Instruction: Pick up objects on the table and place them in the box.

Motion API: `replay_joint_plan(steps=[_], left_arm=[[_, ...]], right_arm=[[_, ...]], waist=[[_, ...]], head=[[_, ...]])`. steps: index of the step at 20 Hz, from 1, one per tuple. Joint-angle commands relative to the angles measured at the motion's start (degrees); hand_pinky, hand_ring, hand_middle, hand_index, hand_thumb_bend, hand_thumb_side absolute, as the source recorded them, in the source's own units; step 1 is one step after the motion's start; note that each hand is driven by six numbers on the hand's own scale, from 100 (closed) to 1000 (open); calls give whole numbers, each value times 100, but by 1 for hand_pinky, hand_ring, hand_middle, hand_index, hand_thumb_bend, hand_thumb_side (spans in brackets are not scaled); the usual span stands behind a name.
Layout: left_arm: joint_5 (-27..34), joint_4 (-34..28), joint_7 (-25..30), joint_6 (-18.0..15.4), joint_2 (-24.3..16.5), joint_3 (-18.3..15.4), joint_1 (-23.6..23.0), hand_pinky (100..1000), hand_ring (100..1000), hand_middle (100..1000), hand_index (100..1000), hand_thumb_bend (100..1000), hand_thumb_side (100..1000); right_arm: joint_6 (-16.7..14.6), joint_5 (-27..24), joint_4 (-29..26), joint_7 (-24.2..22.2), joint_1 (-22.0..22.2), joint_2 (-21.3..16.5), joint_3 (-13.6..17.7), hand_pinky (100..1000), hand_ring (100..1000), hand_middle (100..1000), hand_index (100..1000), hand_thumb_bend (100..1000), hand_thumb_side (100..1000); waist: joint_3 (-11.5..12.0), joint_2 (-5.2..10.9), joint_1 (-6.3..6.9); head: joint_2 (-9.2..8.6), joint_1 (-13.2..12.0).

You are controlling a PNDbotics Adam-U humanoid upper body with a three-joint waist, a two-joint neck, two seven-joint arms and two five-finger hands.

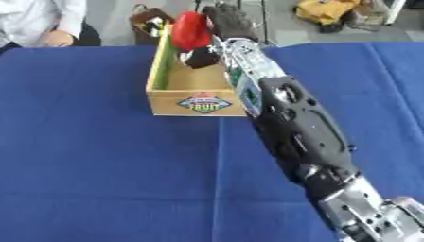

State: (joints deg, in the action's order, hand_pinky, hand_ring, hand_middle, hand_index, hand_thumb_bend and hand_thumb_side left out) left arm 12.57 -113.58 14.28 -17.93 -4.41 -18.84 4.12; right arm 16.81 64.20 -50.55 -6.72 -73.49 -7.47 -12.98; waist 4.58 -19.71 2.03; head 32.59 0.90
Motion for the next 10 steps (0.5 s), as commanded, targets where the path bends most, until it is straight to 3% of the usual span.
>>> replay_joint_plan(steps=[1, 3, 5, 7, 10], left_arm=[[17, -101, 28, -7, -32, 26, 32, 325, 370, 482, 771, 375, 655], [21, -101, 38, -6, -31, 32, 30, 325, 370, 482, 771, 375, 655], [24, -101, 41, -8, -30, 33, 26, 325, 370, 482, 771, 376, 655], [26, -101, 46, -9, -26, 36, 25, 324, 370, 482, 771, 375, 654], [29, -101, 55, -10, -22, 40, 27, 325, 370, 482, 771, 375, 654]], right_arm=[[53, 320, 141, -276, -203, 67, 159, 748, 816, 422, 519, 100, 496], [99, 495, 258, -427, -226, 107, 241, 756, 833, 494, 521, 100, 498], [135, 625, 349, -532, -238, 141, 322, 758, 835, 504, 523, 100, 497], [157, 711, 412, -600, -243, 161, 382, 775, 875, 600, 544, 100, 494], [174, 800, 462, -659, -262, 181, 439, 788, 903, 670, 644, 100, 506]], waist=[[18, 104, 14], [28, 102, 17], [34, 99, 22], [37, 93, 25], [41, 87, 29]], head=[[-75, 31], [-76, 45], [-82, 50], [-82, 56], [-83, 69]])
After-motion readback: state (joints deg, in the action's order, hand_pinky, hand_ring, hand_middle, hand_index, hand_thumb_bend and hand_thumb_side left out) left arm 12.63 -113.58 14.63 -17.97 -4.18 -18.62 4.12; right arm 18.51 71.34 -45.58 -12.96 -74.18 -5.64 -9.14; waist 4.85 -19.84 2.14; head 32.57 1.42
